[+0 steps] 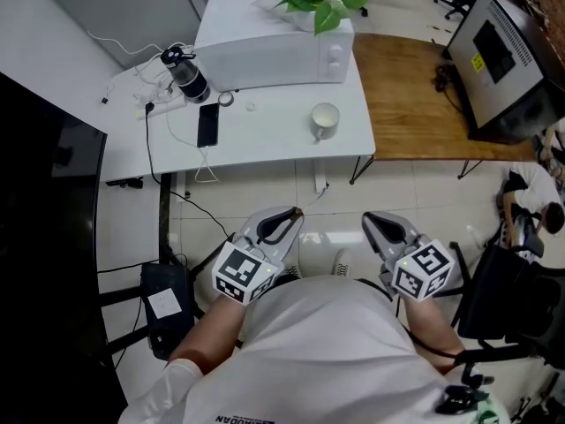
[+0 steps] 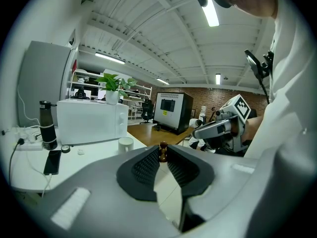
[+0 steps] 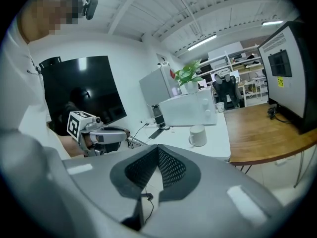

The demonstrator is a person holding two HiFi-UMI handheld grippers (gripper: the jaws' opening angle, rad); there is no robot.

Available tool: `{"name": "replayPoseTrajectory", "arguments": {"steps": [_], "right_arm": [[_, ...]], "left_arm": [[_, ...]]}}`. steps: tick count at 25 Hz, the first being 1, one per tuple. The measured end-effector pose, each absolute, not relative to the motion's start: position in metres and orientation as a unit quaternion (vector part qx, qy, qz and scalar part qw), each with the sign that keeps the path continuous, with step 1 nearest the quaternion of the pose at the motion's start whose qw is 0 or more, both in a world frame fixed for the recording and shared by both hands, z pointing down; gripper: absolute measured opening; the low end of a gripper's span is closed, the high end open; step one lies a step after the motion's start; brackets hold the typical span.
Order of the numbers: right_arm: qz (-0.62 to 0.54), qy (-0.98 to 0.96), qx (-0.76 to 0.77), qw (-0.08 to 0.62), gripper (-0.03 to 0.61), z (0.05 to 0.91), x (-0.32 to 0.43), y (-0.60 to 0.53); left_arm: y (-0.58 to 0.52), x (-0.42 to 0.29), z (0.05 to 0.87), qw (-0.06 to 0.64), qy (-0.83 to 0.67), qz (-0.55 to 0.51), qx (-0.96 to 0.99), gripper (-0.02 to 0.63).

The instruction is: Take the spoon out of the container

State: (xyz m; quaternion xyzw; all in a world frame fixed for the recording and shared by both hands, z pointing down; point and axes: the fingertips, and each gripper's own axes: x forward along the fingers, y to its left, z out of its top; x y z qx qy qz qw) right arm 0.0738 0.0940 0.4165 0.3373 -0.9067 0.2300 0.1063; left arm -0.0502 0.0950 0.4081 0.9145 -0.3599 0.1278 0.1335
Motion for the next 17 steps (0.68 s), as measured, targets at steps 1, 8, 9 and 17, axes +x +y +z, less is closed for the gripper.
{"name": "replayPoseTrajectory", "arguments": {"steps": [1,8,9,17], "right_arm": [[0.23,-0.907,0.337,0.107,0.006,0.4164,0.0737,0.0935],[0.228,-0.908,0.336,0.107,0.006,0.4161,0.0744,0.0907],[0.228,-0.908,0.336,0.107,0.006,0.416,0.0746,0.0904],[0.226,-0.907,0.338,0.107,0.006,0.4146,0.0799,0.0868]], "left_arm": [[0.0943,-0.0502,0.4076,0.133,-0.36,0.127,0.914,0.054],[0.0918,-0.0493,0.4085,0.134,-0.362,0.125,0.914,0.054],[0.0915,-0.0491,0.409,0.134,-0.362,0.125,0.914,0.054],[0.0857,-0.0439,0.407,0.132,-0.361,0.124,0.915,0.054]]}}
